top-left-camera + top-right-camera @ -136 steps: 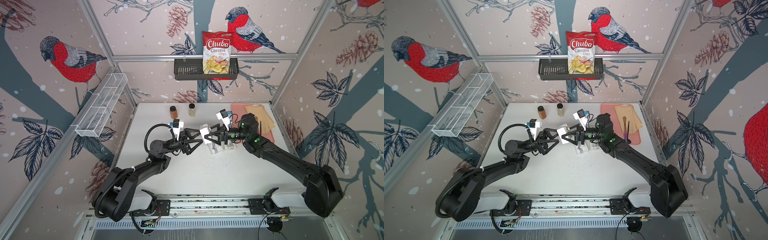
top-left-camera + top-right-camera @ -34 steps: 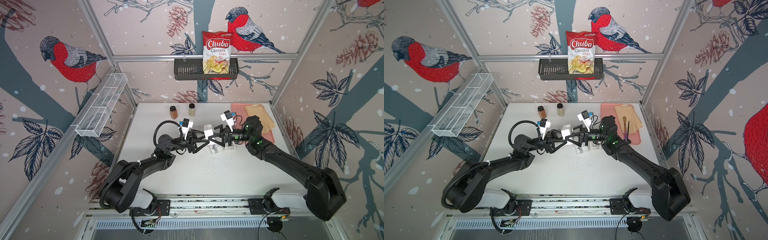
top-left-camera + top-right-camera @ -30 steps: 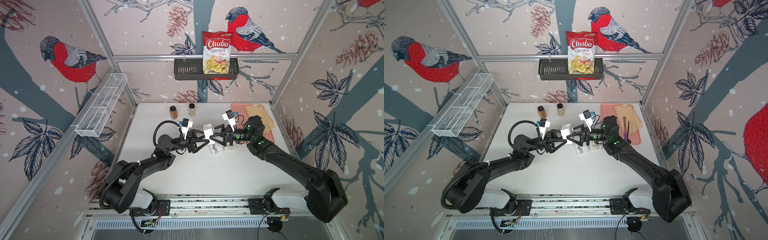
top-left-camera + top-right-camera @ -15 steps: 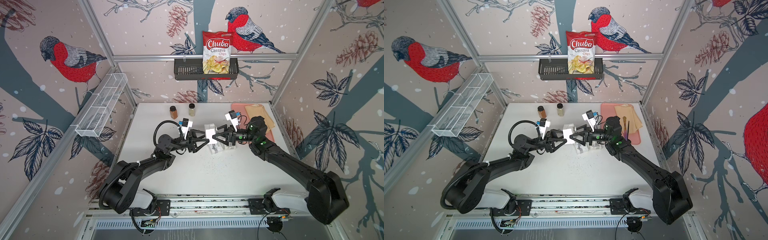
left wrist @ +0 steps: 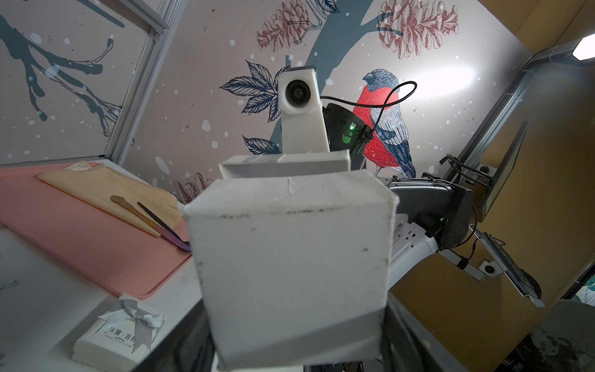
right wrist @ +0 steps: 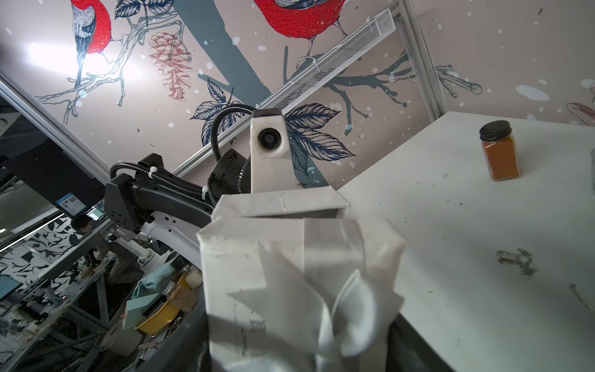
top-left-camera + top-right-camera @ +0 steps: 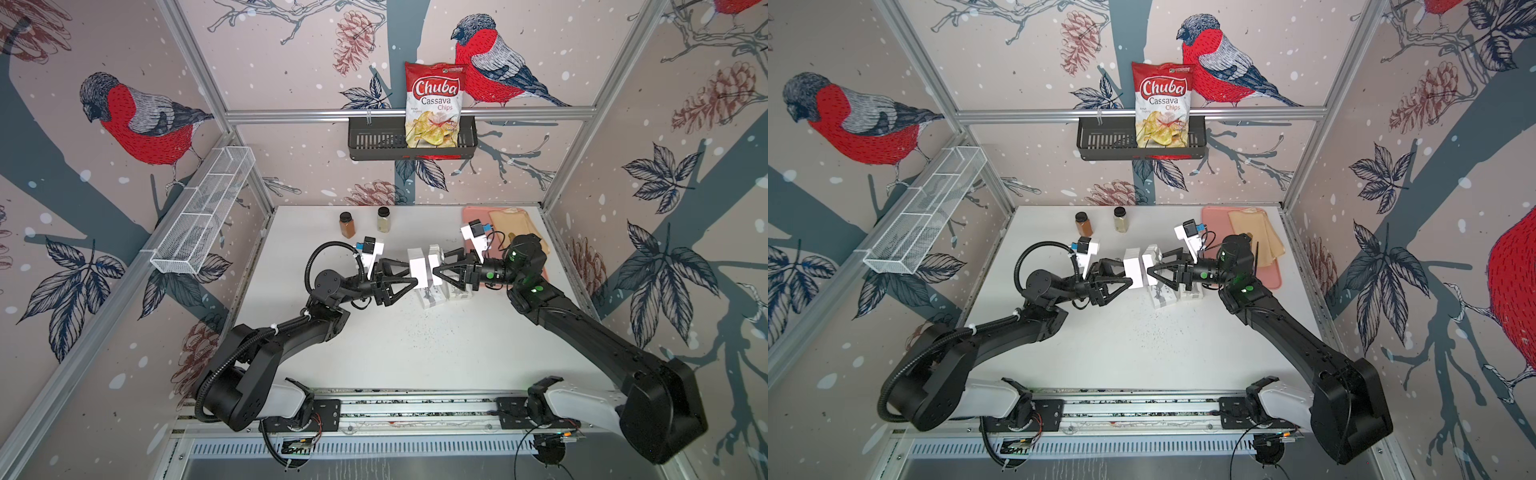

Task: Take the necklace out of the lift-off lid jewelry box
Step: Open the lid on the jewelry box, then place the lid at the center of the board.

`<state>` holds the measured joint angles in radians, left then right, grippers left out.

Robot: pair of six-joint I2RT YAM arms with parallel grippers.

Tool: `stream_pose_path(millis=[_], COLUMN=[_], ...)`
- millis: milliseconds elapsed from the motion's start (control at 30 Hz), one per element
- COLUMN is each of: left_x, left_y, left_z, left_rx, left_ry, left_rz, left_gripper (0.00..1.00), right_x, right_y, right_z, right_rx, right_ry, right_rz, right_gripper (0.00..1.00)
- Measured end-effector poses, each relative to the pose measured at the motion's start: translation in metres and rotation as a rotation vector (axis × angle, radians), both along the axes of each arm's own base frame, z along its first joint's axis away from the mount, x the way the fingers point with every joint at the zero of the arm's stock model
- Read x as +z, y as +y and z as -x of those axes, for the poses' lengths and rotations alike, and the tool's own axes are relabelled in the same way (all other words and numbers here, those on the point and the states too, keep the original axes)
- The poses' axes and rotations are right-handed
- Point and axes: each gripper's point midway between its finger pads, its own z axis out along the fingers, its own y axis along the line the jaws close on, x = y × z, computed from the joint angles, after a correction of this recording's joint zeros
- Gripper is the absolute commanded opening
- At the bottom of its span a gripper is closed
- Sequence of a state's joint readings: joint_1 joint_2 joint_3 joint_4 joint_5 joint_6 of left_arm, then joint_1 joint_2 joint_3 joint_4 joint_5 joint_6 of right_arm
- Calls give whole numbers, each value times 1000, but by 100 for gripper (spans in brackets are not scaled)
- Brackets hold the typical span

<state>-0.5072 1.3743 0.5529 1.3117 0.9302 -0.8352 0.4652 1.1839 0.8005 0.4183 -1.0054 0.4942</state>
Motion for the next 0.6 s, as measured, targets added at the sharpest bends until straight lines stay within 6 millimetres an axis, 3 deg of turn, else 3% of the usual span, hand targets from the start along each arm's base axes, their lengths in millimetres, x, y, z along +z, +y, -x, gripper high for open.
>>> stream_pose_path(millis=[167, 400, 600], left_x=[13, 25, 26], left_y=[6, 14, 18], left_z=[5, 8, 7], left_rx=[8, 34, 55], left_ry=[-37, -82, -88], left_rz=[20, 25, 20], left_gripper=[77, 78, 78], right_x=[-28, -119, -193], right_y=[2, 26, 22], right_z=[-21, -12, -2], right_rx=[-135, -203, -257], right_ry=[67, 217, 355], right_rz=[126, 417, 629], right_gripper=[69, 70, 68])
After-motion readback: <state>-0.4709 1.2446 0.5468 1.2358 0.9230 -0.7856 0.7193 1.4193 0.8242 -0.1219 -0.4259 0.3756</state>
